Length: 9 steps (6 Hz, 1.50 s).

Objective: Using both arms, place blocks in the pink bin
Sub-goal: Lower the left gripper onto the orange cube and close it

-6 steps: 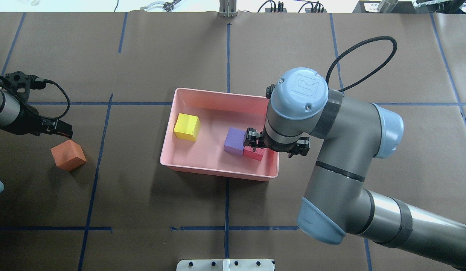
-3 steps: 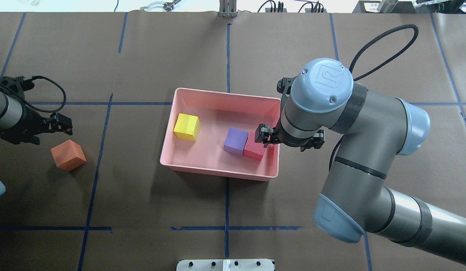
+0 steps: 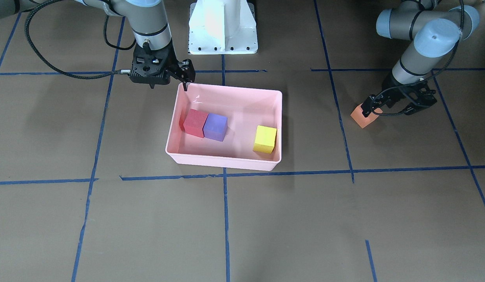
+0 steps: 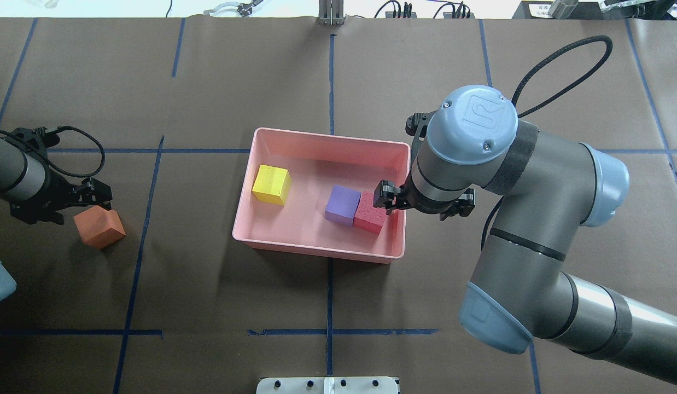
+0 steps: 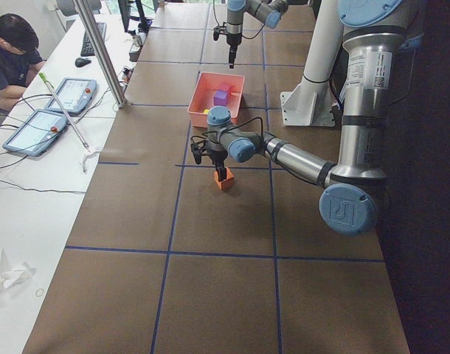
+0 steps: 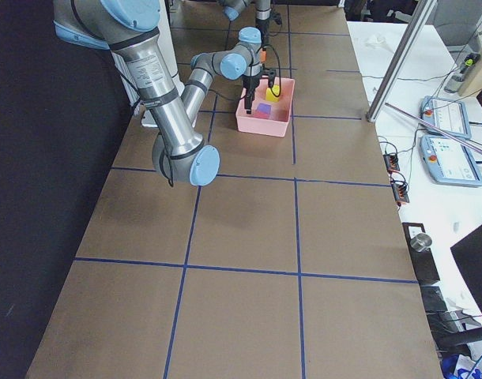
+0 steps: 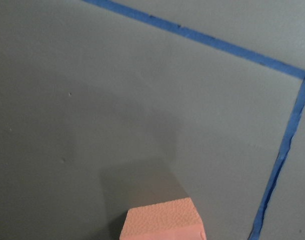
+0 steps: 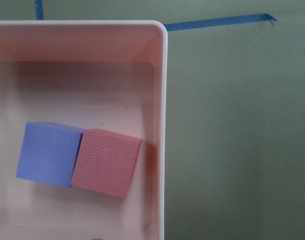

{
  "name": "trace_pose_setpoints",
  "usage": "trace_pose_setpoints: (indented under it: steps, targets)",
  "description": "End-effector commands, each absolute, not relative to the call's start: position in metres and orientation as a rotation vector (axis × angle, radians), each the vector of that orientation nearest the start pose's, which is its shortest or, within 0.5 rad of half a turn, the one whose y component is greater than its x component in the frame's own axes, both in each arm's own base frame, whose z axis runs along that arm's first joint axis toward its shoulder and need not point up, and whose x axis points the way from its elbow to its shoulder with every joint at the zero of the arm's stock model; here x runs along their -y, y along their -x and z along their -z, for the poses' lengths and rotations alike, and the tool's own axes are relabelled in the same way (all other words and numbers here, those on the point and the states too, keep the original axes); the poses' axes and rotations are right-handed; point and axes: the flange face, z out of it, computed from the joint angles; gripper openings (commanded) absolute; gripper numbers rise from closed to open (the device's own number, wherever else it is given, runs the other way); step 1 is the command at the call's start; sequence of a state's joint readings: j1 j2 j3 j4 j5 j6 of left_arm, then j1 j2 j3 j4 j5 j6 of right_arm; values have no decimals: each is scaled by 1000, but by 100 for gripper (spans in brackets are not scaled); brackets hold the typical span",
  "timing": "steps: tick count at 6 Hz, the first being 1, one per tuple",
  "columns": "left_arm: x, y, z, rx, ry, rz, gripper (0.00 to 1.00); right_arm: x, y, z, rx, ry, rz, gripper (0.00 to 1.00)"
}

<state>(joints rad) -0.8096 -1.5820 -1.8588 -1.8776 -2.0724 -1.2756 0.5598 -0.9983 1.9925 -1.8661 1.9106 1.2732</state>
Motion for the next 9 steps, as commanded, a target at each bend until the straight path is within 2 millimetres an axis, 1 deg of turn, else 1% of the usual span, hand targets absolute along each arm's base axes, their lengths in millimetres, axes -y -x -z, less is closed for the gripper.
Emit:
trace_pose_setpoints:
  steps: [1, 2, 3, 4, 5, 6, 7, 8, 9]
  targets:
    - [420, -309, -500, -739, 132, 311, 100, 392, 440, -204, 755, 9, -131, 100]
    - [419, -314, -509, -725, 144, 308, 100, 391, 441, -207, 750, 8, -131, 100]
    - [415, -324, -514, -715, 154, 293, 100, 391, 441, -206, 751, 7, -131, 100]
    - [415, -325, -513, -716, 154, 288, 91, 391, 440, -206, 752, 7, -130, 100]
    - [415, -325, -513, -714, 154, 288, 65, 391, 440, -206, 752, 7, -130, 100]
    - [415, -327, -511, -720, 151, 279, 44, 391, 441, -206, 751, 7, -128, 100]
    - [414, -325, -496, -747, 139, 267, 43, 392, 440, -205, 754, 6, -130, 100]
    - [411, -322, -468, -789, 115, 251, 43, 396, 435, -201, 762, -1, -117, 100]
    - [419, -325, -439, -833, 82, 243, 43, 405, 422, -200, 767, -31, -93, 100]
